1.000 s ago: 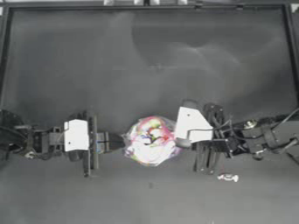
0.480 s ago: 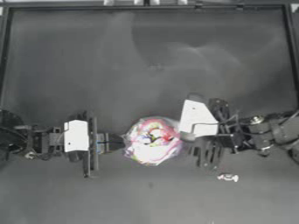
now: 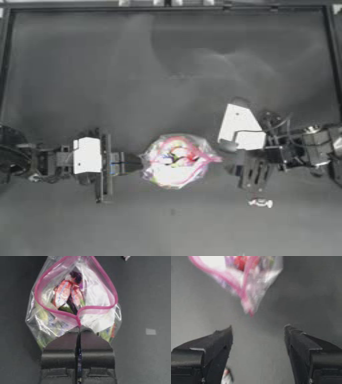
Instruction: Put candy in bag
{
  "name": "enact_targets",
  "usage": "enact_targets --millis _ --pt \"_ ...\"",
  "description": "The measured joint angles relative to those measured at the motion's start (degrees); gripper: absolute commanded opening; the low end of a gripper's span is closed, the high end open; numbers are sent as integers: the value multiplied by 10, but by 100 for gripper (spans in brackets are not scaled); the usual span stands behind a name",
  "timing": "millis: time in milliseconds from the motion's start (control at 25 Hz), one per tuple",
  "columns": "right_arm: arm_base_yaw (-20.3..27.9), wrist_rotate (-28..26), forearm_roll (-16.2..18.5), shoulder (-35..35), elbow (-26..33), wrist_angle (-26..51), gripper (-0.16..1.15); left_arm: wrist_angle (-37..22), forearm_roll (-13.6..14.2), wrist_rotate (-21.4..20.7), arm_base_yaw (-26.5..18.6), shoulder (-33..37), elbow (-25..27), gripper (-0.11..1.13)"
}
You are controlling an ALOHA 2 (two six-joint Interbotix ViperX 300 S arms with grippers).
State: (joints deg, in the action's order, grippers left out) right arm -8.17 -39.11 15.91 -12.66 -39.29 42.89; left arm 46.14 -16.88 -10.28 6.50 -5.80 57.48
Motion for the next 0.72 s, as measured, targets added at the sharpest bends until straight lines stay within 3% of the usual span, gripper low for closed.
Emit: enact_targets --millis 400,720 --pt "-43 10 -64 0 -25 27 91 0 0 0 0 1 0 12" --pt "-59 -4 -72 0 -50 11 91 2 0 0 0 0 0 12"
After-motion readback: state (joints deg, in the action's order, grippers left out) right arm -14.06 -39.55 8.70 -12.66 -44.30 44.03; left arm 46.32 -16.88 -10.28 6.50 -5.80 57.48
